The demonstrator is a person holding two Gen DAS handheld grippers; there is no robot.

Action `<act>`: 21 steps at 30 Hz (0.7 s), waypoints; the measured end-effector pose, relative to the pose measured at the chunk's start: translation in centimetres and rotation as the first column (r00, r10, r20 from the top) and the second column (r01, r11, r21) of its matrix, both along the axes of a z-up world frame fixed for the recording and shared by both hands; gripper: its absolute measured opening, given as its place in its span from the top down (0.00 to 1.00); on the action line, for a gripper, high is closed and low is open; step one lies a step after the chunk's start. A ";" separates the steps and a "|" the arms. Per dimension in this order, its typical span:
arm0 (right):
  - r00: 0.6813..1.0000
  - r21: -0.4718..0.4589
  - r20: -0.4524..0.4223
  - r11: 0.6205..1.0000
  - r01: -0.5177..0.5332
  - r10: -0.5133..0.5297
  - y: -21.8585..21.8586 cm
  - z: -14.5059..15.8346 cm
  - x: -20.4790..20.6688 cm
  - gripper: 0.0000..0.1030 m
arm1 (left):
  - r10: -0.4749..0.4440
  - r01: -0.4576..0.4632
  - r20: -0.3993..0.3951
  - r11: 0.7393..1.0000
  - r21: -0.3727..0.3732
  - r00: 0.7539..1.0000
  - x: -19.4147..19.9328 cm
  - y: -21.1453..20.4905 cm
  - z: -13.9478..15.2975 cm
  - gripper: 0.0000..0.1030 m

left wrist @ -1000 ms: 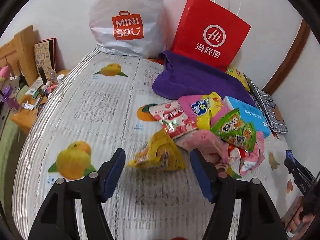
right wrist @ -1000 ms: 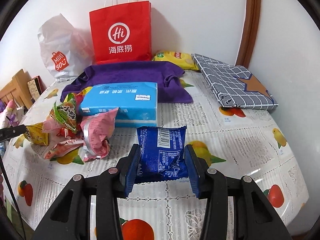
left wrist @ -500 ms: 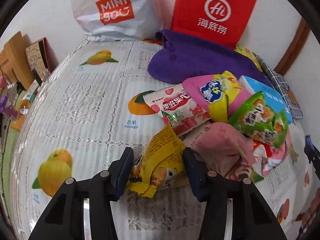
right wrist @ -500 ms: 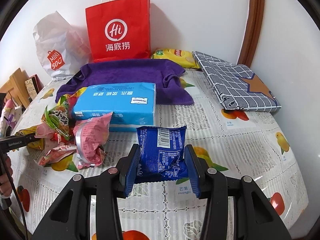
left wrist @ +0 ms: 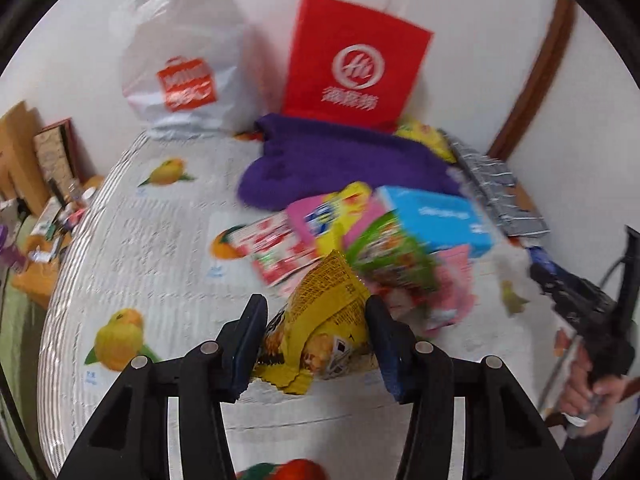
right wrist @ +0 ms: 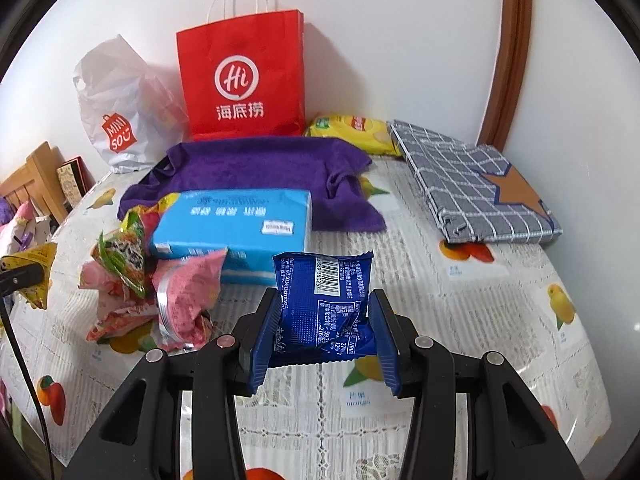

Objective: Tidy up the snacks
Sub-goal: 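Carry both held packets over the purple towel beside the red bag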

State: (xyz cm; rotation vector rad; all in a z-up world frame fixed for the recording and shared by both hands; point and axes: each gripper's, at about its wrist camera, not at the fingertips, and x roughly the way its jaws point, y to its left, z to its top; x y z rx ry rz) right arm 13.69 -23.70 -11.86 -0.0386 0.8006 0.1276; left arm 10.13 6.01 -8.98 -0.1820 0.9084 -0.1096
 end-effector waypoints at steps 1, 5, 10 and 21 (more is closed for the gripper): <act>1.000 0.000 0.007 1.000 -0.006 0.006 0.1 0.4 0.2 0.56 | -0.015 0.015 0.008 1.000 -0.005 1.000 0.2 -0.6 0.5 0.53; 0.999 0.002 0.032 1.000 -0.020 0.020 0.4 2.0 1.4 0.56 | -0.069 0.070 0.036 0.997 -0.025 0.997 1.7 -2.9 2.3 0.53; 0.997 0.002 0.068 0.999 -0.045 0.045 1.2 4.5 4.3 0.56 | -0.106 0.106 0.068 0.994 -0.005 0.992 4.7 -5.3 4.4 0.53; 0.989 -0.001 0.136 0.998 -0.063 0.063 2.9 8.8 12.8 0.56 | -0.059 0.058 0.128 0.998 0.013 0.990 12.8 -4.7 8.3 0.53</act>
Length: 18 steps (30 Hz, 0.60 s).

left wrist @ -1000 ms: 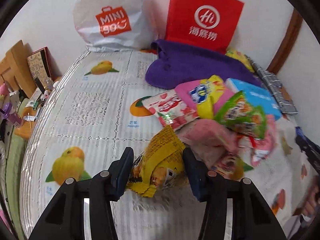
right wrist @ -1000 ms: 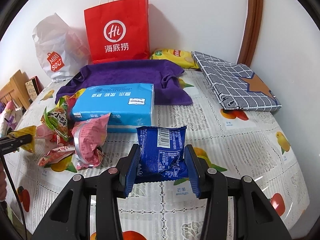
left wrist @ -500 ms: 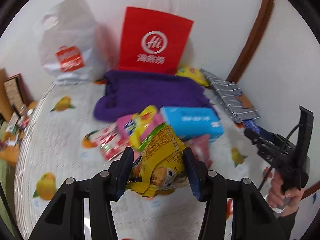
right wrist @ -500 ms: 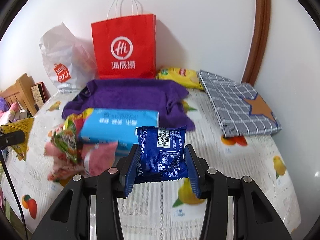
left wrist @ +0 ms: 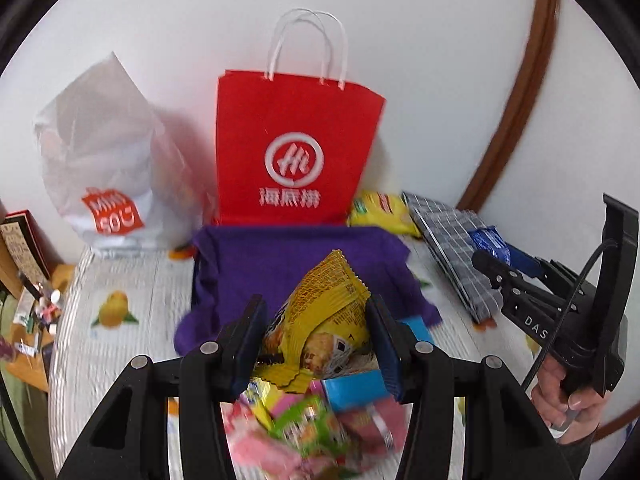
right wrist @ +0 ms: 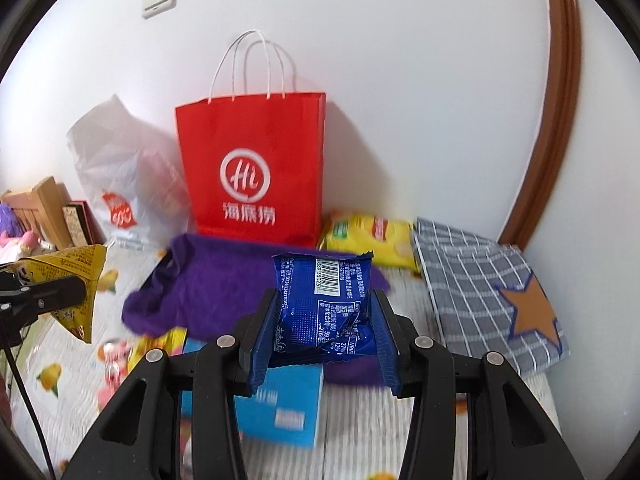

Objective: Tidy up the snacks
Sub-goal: 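Carry both held packets over the purple towel beside the red bag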

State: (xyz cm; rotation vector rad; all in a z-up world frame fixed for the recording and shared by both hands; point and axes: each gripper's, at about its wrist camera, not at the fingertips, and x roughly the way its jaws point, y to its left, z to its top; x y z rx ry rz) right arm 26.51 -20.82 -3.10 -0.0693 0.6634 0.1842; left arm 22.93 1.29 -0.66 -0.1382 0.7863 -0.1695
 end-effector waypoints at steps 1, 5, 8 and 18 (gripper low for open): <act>1.000 0.002 0.001 1.000 0.000 0.000 0.1 0.1 0.8 0.56 | 0.006 -0.006 0.004 1.000 -0.001 1.000 0.8 0.2 0.2 0.53; 1.000 0.012 0.000 1.000 -0.016 0.016 1.0 0.4 4.2 0.56 | 0.031 -0.031 0.003 1.000 0.002 1.000 4.0 1.2 0.6 0.53; 0.999 0.007 0.000 0.999 -0.033 0.033 1.8 0.5 6.2 0.56 | 0.040 -0.040 -0.005 0.999 0.007 0.999 6.2 1.8 0.5 0.53; 0.995 0.028 -0.007 0.994 -0.101 0.102 3.3 -1.4 10.3 0.56 | 0.032 -0.031 -0.010 0.999 0.021 0.999 11.7 2.5 -1.2 0.53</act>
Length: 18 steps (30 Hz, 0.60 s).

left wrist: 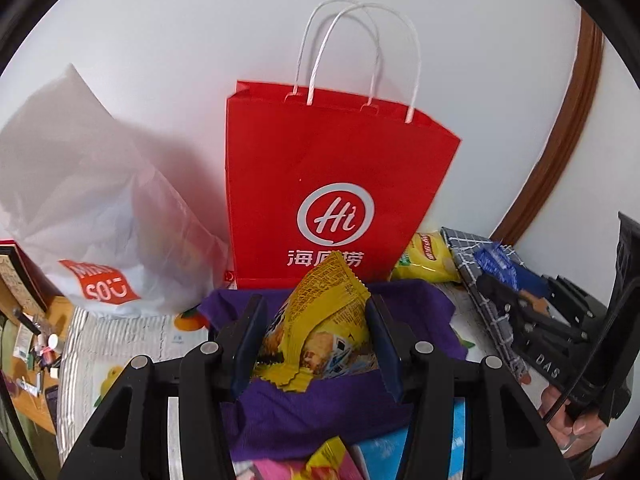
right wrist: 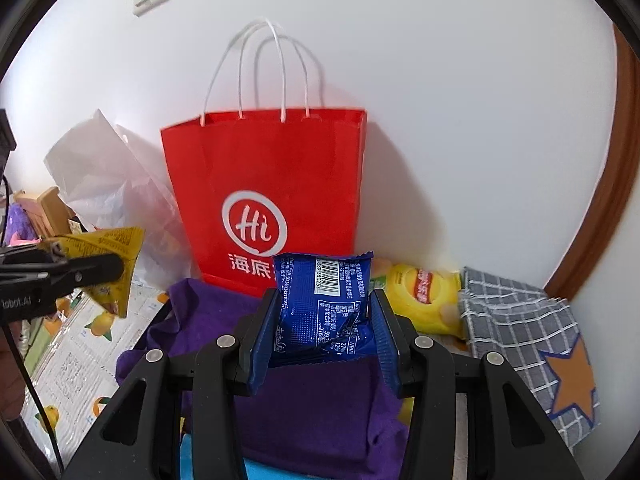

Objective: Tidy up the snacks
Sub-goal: 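Carry both held packets over the purple towel beside the red bag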

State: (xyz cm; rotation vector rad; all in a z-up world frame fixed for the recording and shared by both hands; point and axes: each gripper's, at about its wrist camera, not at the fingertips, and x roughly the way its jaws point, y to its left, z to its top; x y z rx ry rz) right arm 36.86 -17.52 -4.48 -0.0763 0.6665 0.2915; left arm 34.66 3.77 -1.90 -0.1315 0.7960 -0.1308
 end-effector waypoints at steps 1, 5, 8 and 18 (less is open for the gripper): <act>1.000 -0.003 -0.011 1.000 0.001 -0.001 -0.1 -0.7 0.4 0.56 | -0.003 0.003 -0.008 1.000 0.001 1.000 0.5 0.0 -0.6 0.53; 0.998 -0.061 -0.055 0.998 0.010 -0.013 -0.3 -3.0 2.0 0.56 | 0.000 0.001 -0.079 1.000 0.012 0.997 2.4 0.2 -3.7 0.53; 0.997 -0.050 -0.073 0.999 0.009 -0.013 -0.9 -3.8 2.8 0.56 | -0.004 0.004 -0.113 1.000 -0.005 0.994 3.0 0.5 -4.8 0.53; 0.988 -0.061 -0.157 0.998 -0.007 -0.003 -0.9 -6.7 4.5 0.56 | 0.008 -0.008 -0.191 1.000 0.001 0.982 4.2 0.7 -7.0 0.53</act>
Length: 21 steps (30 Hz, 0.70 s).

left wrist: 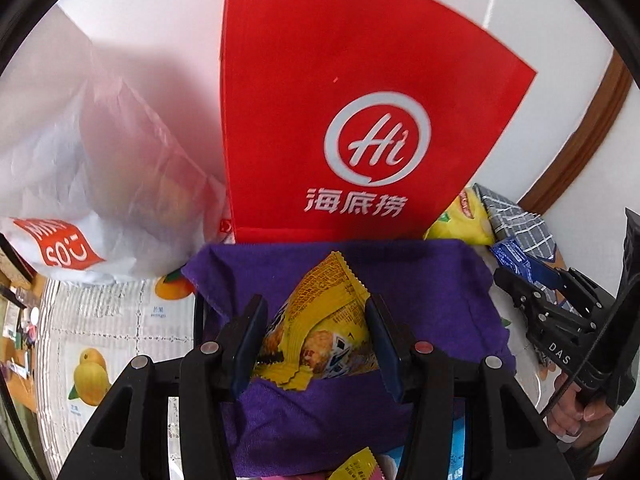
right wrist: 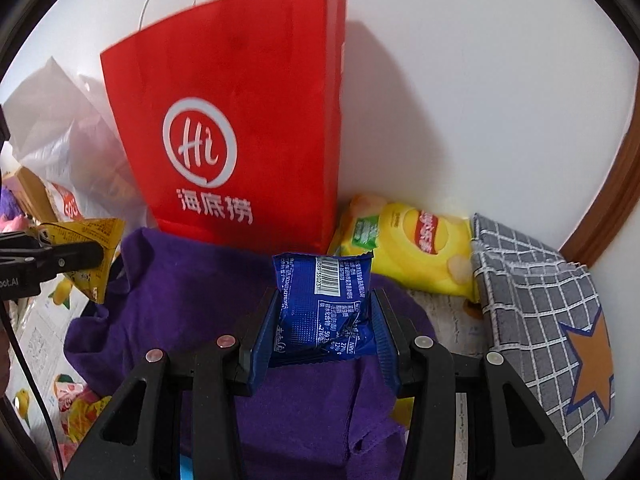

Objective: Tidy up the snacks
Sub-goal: 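Carry both held packets over the purple towel beside the red bag, then open the left tool to drop the yellow packet while the right tool releases the blue packet onto the towel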

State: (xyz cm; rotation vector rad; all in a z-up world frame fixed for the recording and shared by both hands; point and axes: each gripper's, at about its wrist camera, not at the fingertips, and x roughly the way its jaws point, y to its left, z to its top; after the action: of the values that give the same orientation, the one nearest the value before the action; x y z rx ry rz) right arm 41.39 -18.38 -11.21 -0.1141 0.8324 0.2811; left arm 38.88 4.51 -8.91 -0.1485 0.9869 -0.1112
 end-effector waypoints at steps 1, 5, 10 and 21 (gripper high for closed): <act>1.000 -0.001 -0.007 1.000 -0.005 0.005 0.1 -0.2 0.1 0.56 | 0.004 -0.004 -0.006 1.000 0.001 1.000 0.0 0.1 -0.1 0.53; 0.999 -0.010 -0.040 1.000 -0.024 0.023 0.8 -1.4 0.4 0.56 | 0.022 -0.022 -0.017 1.000 0.013 1.000 0.2 0.4 -0.3 0.53; 0.996 -0.026 -0.079 0.999 -0.040 0.038 1.4 -2.9 0.9 0.56 | 0.023 -0.022 -0.023 1.000 0.013 0.999 0.3 0.6 -0.3 0.53; 0.990 -0.051 -0.137 0.998 -0.031 0.024 1.7 -4.7 1.7 0.56 | 0.020 -0.019 -0.049 1.000 0.020 0.999 0.8 0.4 -0.9 0.53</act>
State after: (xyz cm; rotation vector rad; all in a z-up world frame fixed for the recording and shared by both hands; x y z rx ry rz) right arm 43.05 -16.71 -15.87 -0.1577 0.9745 0.2952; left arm 39.71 4.94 -9.83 -0.1436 1.0347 -0.0801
